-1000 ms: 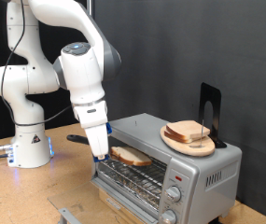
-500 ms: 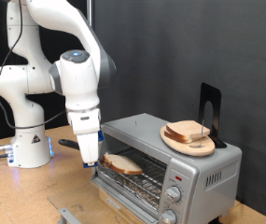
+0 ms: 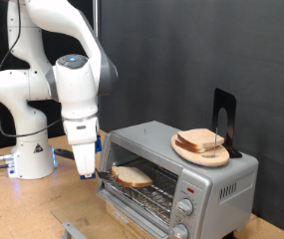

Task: Make a piece of toast with the oven

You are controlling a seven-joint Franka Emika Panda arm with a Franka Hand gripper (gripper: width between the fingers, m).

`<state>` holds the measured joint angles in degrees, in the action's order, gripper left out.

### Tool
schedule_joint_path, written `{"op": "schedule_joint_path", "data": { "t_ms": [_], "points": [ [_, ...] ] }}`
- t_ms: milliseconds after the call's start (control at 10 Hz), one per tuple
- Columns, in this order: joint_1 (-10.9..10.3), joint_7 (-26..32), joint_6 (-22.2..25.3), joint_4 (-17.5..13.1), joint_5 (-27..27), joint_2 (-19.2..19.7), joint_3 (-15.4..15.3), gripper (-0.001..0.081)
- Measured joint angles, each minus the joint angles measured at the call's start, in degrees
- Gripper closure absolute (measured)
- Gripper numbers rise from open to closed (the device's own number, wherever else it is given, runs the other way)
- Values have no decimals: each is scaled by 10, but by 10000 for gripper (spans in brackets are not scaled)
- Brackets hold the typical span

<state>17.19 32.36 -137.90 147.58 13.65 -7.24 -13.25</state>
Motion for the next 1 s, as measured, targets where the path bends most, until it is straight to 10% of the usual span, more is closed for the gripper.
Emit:
{"op": "schedule_joint_path", "data": {
  "t_ms": [1000],
  "points": [
    [-3,-27,21,-33,31,3,-11,403]
  ]
}}
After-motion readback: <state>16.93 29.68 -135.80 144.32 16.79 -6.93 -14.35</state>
